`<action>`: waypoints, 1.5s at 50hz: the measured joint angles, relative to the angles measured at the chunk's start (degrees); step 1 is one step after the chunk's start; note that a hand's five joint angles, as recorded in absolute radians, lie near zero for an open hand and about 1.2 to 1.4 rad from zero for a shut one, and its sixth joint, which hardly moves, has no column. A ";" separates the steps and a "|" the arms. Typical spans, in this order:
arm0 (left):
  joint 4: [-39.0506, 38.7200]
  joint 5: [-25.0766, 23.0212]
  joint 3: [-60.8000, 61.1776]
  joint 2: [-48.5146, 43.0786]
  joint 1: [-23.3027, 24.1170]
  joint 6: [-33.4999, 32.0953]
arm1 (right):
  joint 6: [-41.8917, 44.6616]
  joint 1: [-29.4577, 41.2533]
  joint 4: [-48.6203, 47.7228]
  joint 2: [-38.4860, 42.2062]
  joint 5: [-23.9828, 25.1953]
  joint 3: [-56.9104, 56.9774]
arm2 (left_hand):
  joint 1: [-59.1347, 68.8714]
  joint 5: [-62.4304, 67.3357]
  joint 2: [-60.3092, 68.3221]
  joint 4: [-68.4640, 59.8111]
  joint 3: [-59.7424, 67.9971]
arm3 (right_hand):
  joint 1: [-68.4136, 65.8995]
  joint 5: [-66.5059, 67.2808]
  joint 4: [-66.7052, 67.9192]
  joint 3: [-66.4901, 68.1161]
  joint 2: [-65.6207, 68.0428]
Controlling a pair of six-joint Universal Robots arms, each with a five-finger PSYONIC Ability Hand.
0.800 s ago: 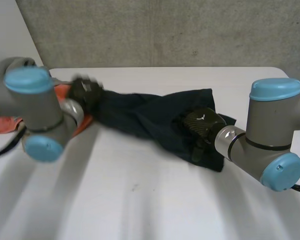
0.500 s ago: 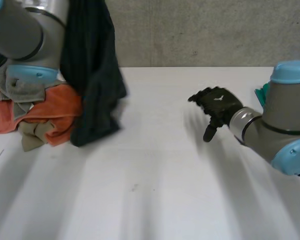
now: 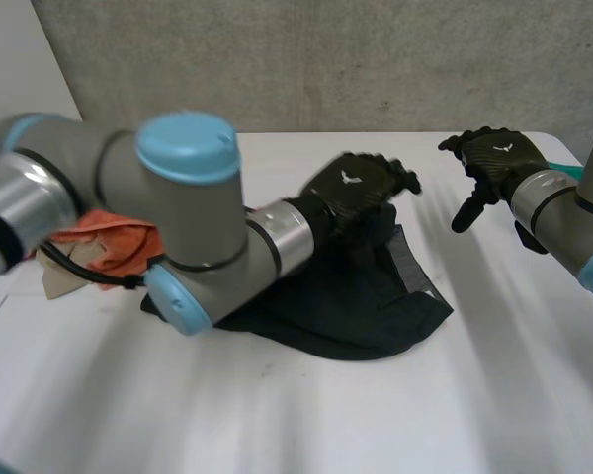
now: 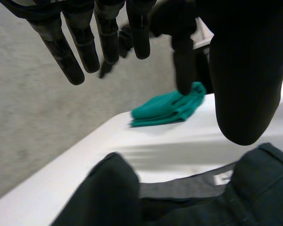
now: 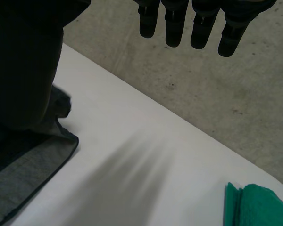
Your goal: Fold the laundry.
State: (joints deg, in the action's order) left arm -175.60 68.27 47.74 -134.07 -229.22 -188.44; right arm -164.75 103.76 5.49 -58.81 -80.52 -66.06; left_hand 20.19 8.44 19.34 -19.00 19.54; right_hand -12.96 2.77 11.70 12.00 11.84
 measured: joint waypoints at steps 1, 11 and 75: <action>0.43 0.51 0.25 0.73 -0.19 -0.32 | 0.01 0.09 0.02 -0.06 0.03 -0.08 | 0.00 0.00 -0.02 0.00 0.00 | 0.00 0.00 0.00 0.00 0.00; 6.87 14.55 7.36 13.72 -5.03 -0.90 | 2.59 3.60 1.45 -3.03 3.77 -3.44 | 4.38 5.57 4.61 -4.84 4.40 | -4.07 4.30 5.06 4.93 5.12; -6.05 29.76 13.76 -2.09 -15.56 -24.31 | 3.78 18.96 -4.53 38.28 -2.75 37.67 | 35.85 35.08 35.50 -34.88 34.19 | -50.99 52.24 54.30 53.37 54.70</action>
State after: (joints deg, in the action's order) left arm -181.65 98.03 61.49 -136.16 -244.77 -212.75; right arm -160.97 122.72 0.95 -20.53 -83.27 -28.38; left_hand 56.04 43.52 54.84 -53.88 53.73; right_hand -63.95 55.01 66.00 65.38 66.54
